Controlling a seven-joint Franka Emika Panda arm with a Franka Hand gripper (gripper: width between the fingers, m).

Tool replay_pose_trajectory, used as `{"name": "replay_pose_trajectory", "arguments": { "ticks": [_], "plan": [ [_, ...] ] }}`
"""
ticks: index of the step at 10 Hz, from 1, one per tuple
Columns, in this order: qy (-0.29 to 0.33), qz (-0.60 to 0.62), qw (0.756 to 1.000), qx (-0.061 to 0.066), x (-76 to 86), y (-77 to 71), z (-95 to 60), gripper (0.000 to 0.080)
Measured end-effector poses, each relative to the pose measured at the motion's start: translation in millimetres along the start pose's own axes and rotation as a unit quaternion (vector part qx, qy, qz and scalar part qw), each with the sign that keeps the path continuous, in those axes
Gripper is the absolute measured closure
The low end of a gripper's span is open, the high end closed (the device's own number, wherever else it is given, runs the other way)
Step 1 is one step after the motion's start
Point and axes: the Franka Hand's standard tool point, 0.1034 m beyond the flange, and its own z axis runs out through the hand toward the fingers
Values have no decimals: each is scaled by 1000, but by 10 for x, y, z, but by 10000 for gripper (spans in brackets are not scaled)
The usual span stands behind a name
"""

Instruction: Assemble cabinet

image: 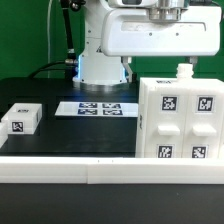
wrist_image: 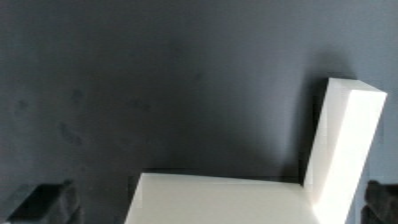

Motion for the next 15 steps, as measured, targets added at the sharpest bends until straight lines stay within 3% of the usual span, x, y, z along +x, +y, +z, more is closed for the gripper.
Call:
{"name": "replay_pose_trajectory", "arguments": {
  "ticks": [3, 7, 9, 12, 15],
  "plan": [
    [0, -4, 1000, -1, -35, 63, 20, 2],
    [-7, 7, 1000, -16, -340, 828, 208, 2],
    [-7, 4, 1000, -18, -342, 924, 201, 2],
    [-9, -9, 1000, -22, -391, 1187, 196, 2],
    [-14, -42, 999, -25, -643, 1762, 280, 2]
  ]
}}
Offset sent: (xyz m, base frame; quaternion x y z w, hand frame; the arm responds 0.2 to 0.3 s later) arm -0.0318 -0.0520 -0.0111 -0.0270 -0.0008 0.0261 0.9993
